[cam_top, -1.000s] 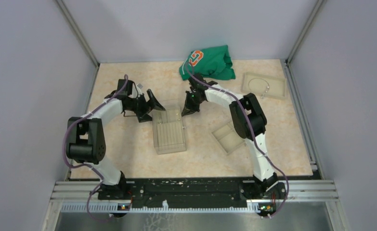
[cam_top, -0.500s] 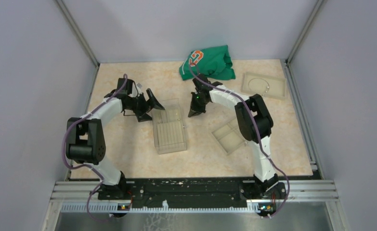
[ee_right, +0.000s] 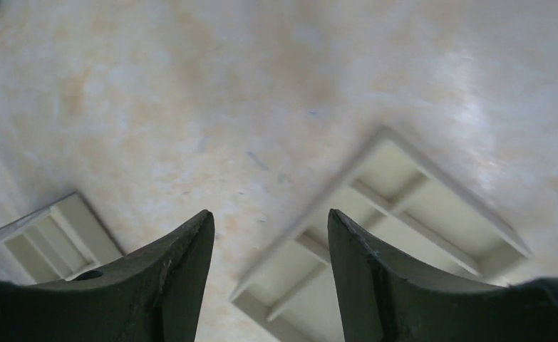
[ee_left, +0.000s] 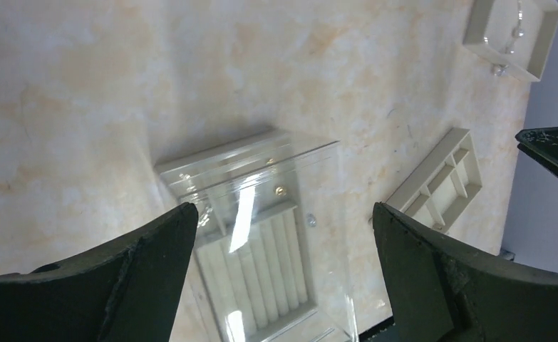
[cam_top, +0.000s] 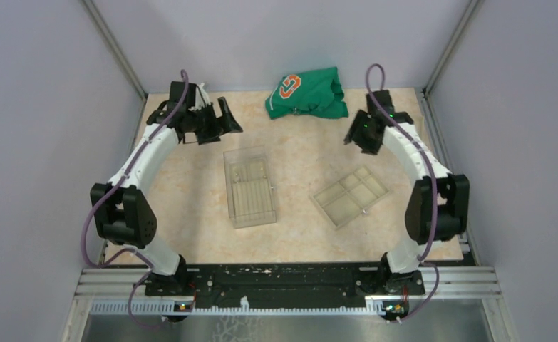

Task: Organize the mixed jewelry

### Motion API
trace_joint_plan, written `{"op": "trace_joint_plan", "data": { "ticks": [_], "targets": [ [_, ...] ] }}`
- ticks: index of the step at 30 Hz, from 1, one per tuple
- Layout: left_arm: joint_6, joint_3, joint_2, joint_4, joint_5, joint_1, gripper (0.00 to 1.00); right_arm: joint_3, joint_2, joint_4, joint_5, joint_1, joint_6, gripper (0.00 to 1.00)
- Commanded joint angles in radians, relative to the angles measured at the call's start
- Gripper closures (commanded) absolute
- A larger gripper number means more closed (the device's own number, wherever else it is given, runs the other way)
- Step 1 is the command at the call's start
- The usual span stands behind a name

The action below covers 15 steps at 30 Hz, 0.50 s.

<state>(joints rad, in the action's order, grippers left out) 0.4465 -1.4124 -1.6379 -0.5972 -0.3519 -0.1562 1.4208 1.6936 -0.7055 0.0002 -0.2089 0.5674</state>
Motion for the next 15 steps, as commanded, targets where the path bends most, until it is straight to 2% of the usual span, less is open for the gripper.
{"op": "trace_joint_plan", "data": {
  "ticks": [1, 6, 9, 15],
  "targets": [
    [-0.099, -0.132, 0.001, -0.101, 0.116, -0.115, 0.02, -0.148, -0.164, -0.077, 0.06, 0.158, -0.002, 0.4],
    [-0.082, -0.171, -0.016, -0.099, 0.106, -0.199, 0.01, -0.33, -0.28, -0.068, 0.011, 0.31, 0.03, 0.4],
    [-0.082, -0.199, -0.033, -0.102, 0.118, -0.238, 0.01, -0.416, -0.299, -0.062, -0.032, 0.322, 0.034, 0.41],
    [-0.083, -0.187, -0.029, -0.064, 0.151, -0.244, 0.02, -0.571, -0.327, 0.037, -0.15, 0.322, 0.031, 0.44]
  ]
}}
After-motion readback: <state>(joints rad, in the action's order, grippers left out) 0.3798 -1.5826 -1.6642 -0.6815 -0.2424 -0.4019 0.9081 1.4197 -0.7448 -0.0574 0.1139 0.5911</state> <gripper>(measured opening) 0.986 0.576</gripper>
